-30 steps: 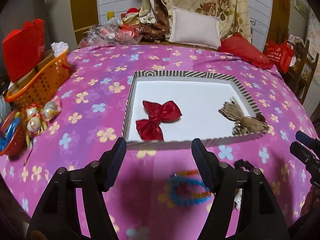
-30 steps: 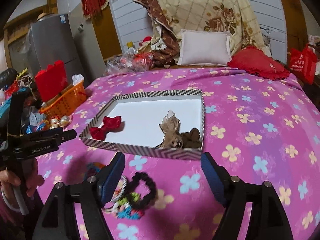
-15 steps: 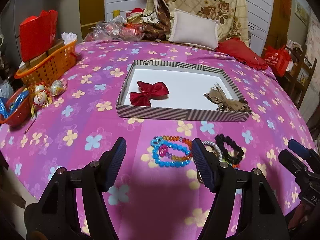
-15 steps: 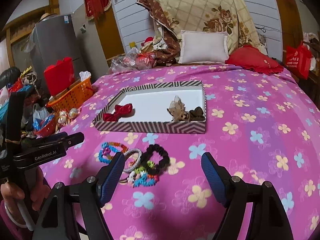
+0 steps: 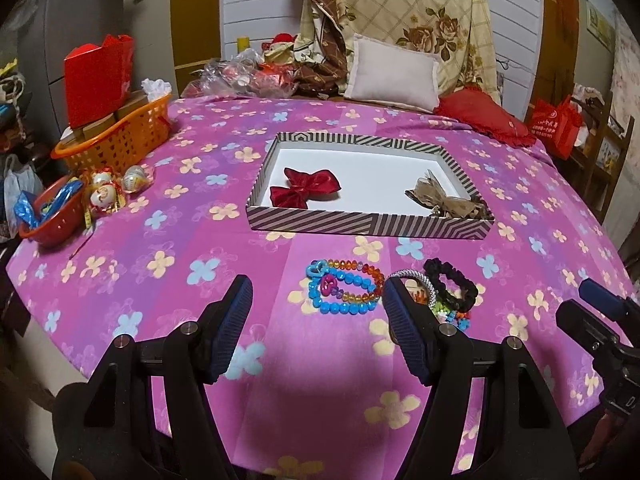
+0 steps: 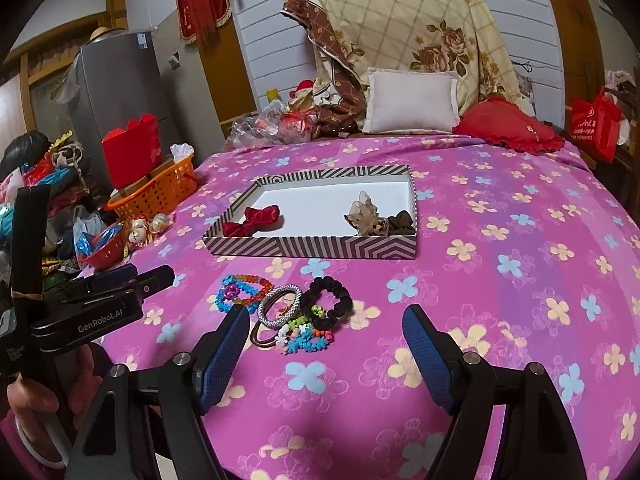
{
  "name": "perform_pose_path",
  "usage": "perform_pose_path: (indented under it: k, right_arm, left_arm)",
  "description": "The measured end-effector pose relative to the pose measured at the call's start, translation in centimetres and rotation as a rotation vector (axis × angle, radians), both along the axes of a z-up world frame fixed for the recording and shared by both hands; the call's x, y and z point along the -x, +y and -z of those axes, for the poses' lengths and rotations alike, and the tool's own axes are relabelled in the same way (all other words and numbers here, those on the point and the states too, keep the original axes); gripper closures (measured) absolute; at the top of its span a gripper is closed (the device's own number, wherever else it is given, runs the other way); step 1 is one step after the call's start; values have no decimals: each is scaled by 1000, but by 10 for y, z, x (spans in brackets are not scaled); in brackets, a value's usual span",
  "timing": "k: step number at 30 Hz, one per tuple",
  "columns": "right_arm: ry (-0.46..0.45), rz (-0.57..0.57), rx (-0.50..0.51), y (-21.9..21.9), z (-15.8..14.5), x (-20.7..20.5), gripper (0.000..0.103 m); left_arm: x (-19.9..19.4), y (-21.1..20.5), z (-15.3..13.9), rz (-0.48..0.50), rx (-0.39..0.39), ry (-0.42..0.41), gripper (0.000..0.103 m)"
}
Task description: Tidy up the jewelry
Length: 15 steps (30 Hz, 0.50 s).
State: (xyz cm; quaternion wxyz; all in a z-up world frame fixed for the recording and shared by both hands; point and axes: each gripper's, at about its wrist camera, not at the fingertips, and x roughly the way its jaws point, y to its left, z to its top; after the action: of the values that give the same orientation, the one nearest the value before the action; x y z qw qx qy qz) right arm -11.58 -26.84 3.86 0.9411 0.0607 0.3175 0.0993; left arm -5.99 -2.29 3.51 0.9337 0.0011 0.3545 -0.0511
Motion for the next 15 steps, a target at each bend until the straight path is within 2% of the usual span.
perform_pose_path:
  k: [5, 7, 8, 15]
  right_arm:
    - [-5, 7, 14, 1, -5, 10, 26]
    - [-14, 15, 24, 2, -6, 15, 17]
    - [-20, 19, 24, 1, -6, 16, 15]
    - [-15, 26, 16, -2, -1, 12, 15]
  left_arm:
    - [12, 4, -4, 0, 18, -25, 35]
    - [15, 5, -5, 3, 21, -27, 35]
    - [16, 6, -5, 6, 23, -27, 35]
    - [16, 7, -5, 3, 20, -26, 35]
